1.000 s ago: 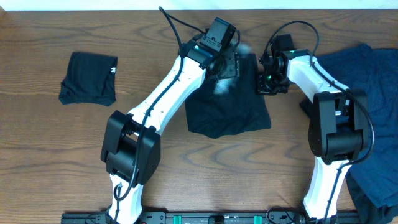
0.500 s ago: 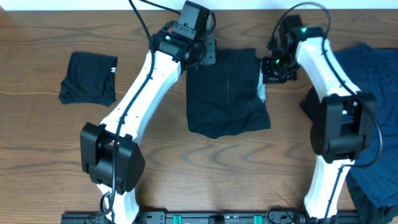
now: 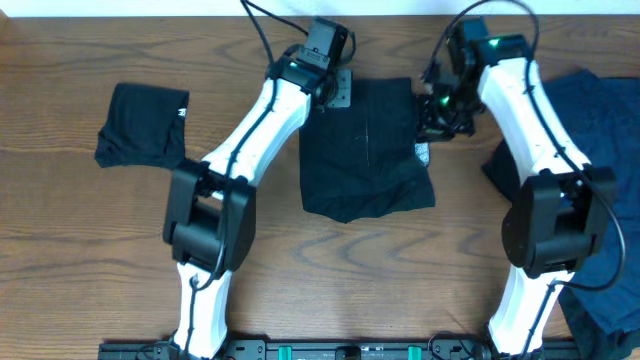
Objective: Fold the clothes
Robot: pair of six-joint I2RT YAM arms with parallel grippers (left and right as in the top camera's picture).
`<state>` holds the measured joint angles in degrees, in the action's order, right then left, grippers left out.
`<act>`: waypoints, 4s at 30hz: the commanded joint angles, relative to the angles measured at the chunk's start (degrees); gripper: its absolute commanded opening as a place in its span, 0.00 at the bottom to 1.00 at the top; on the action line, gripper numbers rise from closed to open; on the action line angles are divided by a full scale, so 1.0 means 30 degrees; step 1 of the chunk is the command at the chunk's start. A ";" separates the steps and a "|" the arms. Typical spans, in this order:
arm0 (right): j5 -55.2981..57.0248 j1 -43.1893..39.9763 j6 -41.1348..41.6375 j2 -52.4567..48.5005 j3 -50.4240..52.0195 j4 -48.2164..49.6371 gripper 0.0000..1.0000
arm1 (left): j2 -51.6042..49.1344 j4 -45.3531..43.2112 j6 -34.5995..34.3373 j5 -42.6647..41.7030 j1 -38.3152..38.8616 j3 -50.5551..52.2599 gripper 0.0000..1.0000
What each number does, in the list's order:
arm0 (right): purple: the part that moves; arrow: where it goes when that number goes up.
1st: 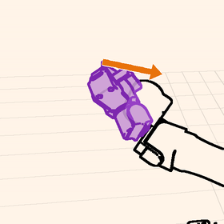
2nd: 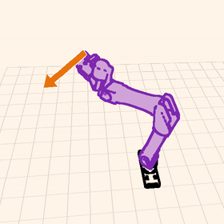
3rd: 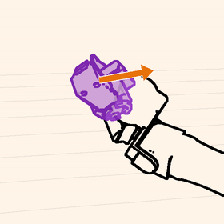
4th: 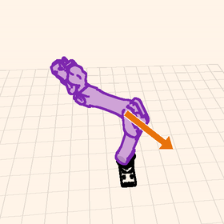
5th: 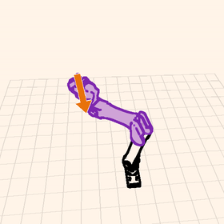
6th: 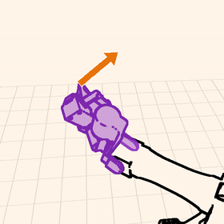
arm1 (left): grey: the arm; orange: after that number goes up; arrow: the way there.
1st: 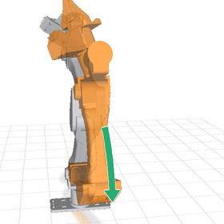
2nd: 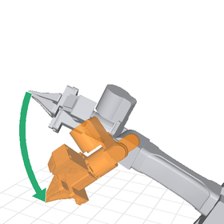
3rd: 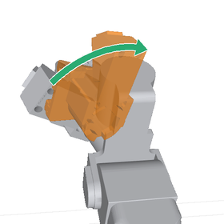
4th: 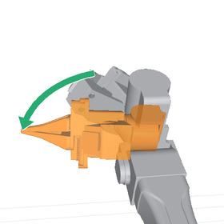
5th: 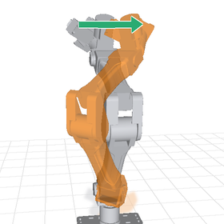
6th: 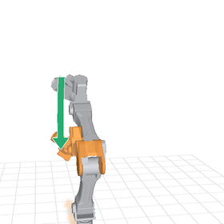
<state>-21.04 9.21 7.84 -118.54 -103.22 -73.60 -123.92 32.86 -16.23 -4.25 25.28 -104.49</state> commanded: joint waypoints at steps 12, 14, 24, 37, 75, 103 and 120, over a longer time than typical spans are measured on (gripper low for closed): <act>0.0182 0.0809 -0.0080 0.0044 0.8590 0.5581 0.01 | -0.0852 -0.0291 0.0386 0.0284 0.0029 0.0087 0.22; 0.0226 0.0809 0.0153 0.0044 0.9544 0.6003 0.01 | -0.1064 -0.0291 0.0386 0.0284 0.0029 0.0087 0.22; -0.1129 0.0780 0.0051 0.0051 1.0367 0.6360 0.01 | -0.2390 -0.0444 0.0474 0.0284 0.0044 0.0051 0.22; -0.2331 0.0481 -0.2062 0.0058 -0.0015 0.2135 0.01 | 0.2776 0.1392 0.0597 -0.1056 0.0095 -0.0430 0.06; 0.1362 -0.0823 -0.0699 -0.6076 -0.0189 1.1948 0.05 | -0.3563 0.1632 -0.0189 -0.8677 0.3497 0.1100 0.06; 0.0816 -0.3854 -0.0714 -0.1960 -0.2484 0.7679 0.99 | 0.1086 0.9959 -0.0204 -0.4240 0.3366 0.2353 0.07; 0.0816 -0.3832 -0.0714 -0.1960 -0.2484 0.7679 0.99 | 0.1064 0.6717 -0.2980 -0.3257 0.0233 0.6951 0.07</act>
<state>-18.57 -2.28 5.65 -124.66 -110.19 -50.50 -119.81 52.60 -23.35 -15.68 28.03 -84.55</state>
